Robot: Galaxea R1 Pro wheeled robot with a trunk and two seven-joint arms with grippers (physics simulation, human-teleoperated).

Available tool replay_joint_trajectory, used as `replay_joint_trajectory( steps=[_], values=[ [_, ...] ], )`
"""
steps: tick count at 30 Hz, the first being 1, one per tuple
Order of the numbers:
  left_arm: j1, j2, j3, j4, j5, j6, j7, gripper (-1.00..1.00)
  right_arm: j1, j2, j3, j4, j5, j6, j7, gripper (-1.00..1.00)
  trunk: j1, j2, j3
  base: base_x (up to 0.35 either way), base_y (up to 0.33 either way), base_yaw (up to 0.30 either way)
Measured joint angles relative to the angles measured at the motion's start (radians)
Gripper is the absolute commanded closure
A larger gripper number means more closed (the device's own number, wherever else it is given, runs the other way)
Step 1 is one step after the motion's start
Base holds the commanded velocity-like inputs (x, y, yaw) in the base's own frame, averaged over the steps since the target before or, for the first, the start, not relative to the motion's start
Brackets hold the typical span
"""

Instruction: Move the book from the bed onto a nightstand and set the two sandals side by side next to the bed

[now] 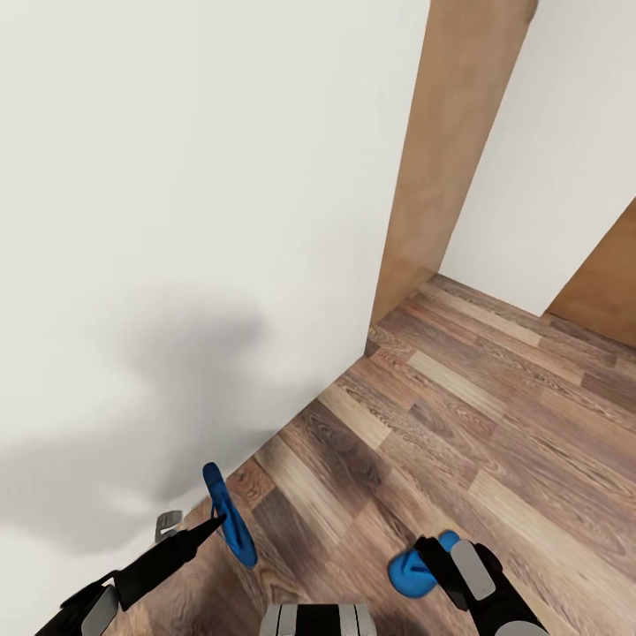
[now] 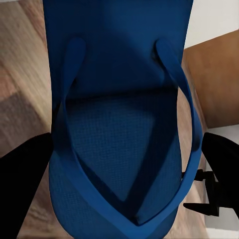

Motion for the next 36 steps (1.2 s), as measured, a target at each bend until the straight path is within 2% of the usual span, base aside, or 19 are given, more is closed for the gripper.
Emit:
replay_joint_trajectory(
  steps=[3,30,36],
  values=[
    [0.000,0.000,0.000,0.000,0.000,0.000,-0.001,1.00,0.000,0.000,0.000,0.000,0.000,0.000,0.000,-1.00,0.001,-0.001,-0.012,0.000,0.000,0.000],
    [0.000,0.000,0.000,0.000,0.000,0.000,0.000,1.00,0.000,0.000,0.000,0.000,0.000,0.000,0.000,-1.00,0.001,-0.001,-0.012,0.038,0.000,0.000],
    [0.000,0.000,0.000,0.000,0.000,0.000,0.000,1.00,0.000,0.000,0.000,0.000,0.000,0.000,0.000,-1.00,0.004,-0.002,-0.035,0.000,0.000,0.000]
  ],
)
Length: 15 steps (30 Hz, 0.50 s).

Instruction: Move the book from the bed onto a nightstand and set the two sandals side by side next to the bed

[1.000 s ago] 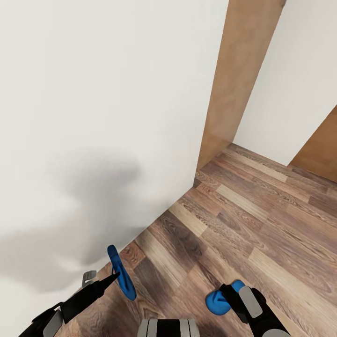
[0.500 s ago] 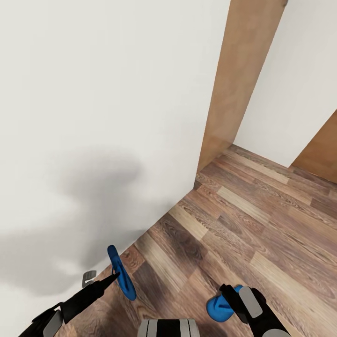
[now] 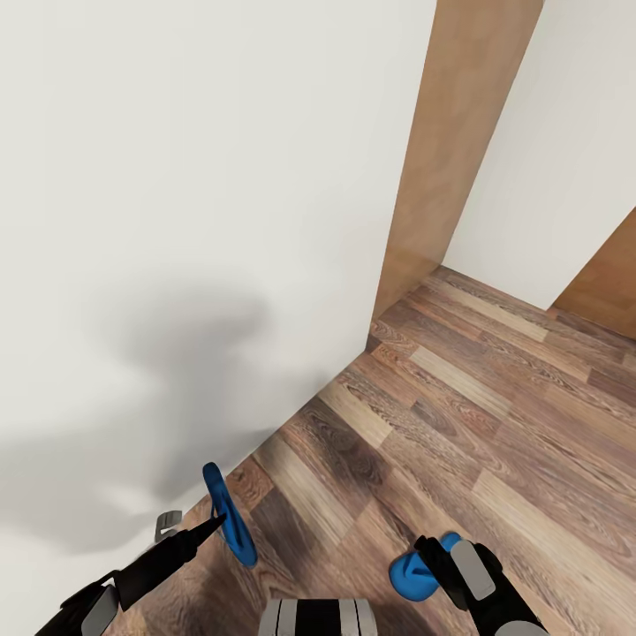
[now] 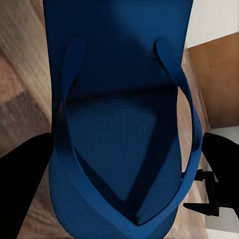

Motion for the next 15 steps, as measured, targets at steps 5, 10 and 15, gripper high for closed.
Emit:
replay_joint_trajectory(
  steps=[5,10,15],
  values=[
    [0.000,0.000,0.000,0.000,0.000,0.000,0.000,1.00,0.000,0.000,0.000,0.000,0.000,0.000,0.000,-1.00,0.002,-0.001,-0.019,0.000,0.000,0.000],
    [0.000,0.000,0.000,0.000,0.000,0.000,0.000,1.00,0.000,0.000,0.000,0.000,0.000,0.000,0.000,-1.00,0.004,-0.002,-0.039,0.000,0.000,0.000],
    [0.000,0.000,0.002,0.000,0.000,0.000,-0.001,1.00,0.000,0.000,0.000,0.000,0.000,0.000,0.000,-1.00,0.005,-0.003,-0.043,0.000,0.000,0.000]
  ],
)
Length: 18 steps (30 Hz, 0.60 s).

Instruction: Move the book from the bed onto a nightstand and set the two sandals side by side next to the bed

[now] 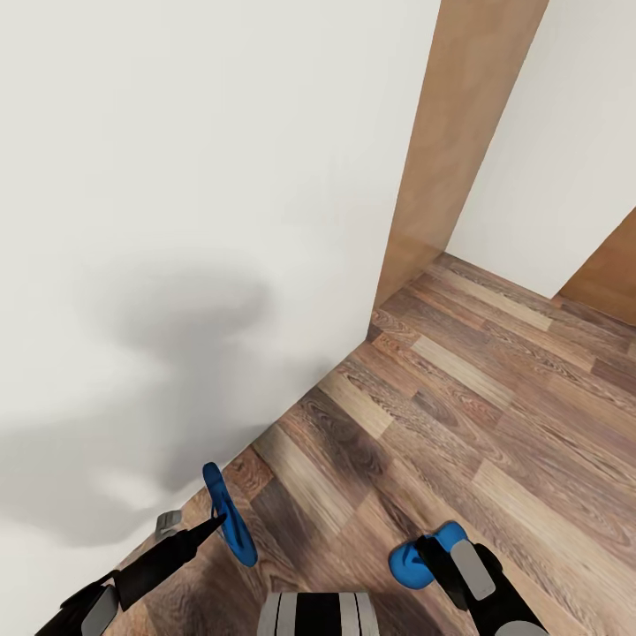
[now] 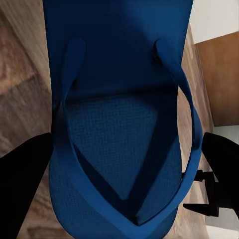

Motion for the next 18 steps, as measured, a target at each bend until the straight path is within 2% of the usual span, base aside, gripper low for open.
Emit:
replay_joint_trajectory(
  steps=[18],
  values=[
    [0.000,0.000,-0.001,0.000,0.000,-0.001,0.001,1.00,0.000,0.000,0.000,0.000,0.000,0.000,0.000,-1.00,0.000,0.000,0.000,0.075,0.000,0.000]
  ],
)
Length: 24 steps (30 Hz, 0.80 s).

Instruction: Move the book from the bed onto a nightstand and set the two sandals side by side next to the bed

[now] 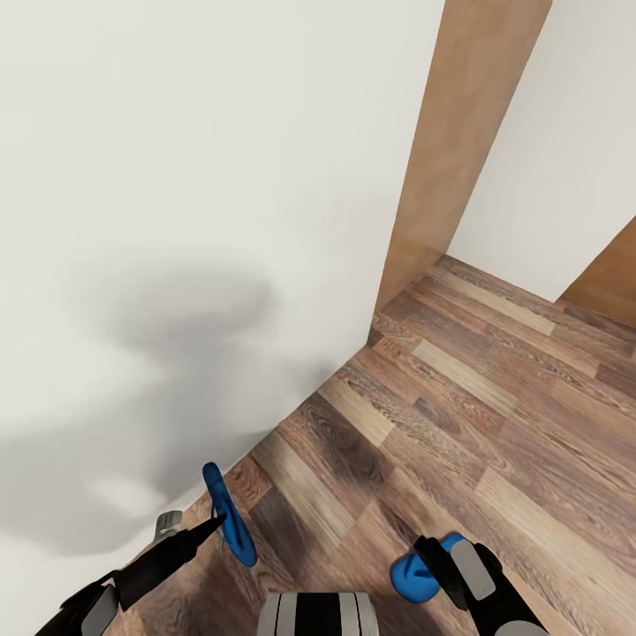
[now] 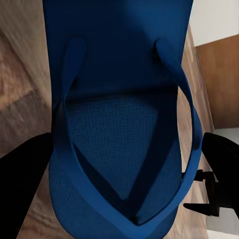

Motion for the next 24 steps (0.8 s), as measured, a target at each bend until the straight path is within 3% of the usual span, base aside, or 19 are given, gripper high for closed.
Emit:
replay_joint_trajectory(
  steps=[16,21,24],
  values=[
    [0.000,0.000,0.000,0.000,0.000,0.000,0.001,1.00,0.000,0.000,0.000,0.000,0.000,0.000,0.000,-1.00,0.000,0.000,0.000,0.050,0.000,0.000],
    [0.000,0.000,0.000,0.000,0.000,0.001,0.001,1.00,0.000,0.000,0.000,0.000,0.000,0.000,0.000,-1.00,0.003,-0.001,-0.019,0.000,0.000,0.000],
    [0.000,0.000,0.000,0.000,0.000,0.000,0.000,1.00,0.000,0.000,0.000,0.000,0.000,0.000,0.000,-1.00,0.003,-0.001,-0.019,0.000,0.000,0.000]
  ],
)
